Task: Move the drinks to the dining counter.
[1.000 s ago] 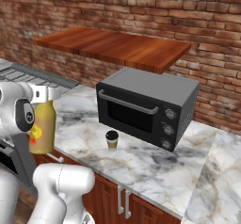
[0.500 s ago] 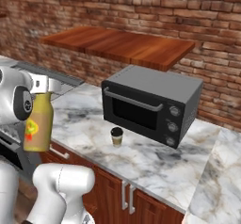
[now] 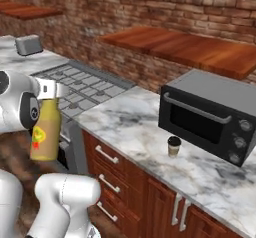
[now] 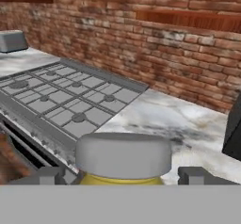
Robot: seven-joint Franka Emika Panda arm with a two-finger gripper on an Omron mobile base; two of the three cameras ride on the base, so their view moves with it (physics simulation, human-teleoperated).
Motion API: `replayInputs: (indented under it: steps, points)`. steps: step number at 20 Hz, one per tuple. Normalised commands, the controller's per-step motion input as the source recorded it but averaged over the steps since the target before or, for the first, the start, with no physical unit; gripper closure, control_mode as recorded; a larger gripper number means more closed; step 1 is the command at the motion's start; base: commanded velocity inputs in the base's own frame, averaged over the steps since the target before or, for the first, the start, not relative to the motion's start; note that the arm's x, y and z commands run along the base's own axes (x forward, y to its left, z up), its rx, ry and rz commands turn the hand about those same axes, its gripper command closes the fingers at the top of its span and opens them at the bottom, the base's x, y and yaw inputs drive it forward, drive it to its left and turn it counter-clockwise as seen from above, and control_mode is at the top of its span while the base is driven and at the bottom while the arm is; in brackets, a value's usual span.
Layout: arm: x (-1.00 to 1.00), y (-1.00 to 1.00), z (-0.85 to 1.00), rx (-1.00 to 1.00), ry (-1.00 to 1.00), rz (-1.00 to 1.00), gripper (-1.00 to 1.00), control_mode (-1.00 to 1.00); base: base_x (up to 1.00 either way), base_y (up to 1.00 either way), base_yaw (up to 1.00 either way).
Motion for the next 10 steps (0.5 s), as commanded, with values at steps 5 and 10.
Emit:
replayInputs:
  steps: [5, 10]
  points:
    - [0.00, 0.00, 0.00, 0.00, 0.00, 0.00, 1.00, 1.00, 0.04, 0.37, 0.72]
    - [0.00, 0.00, 0.00, 0.00, 0.00, 0.00, 1.00, 1.00, 0.03, 0.00, 0.95]
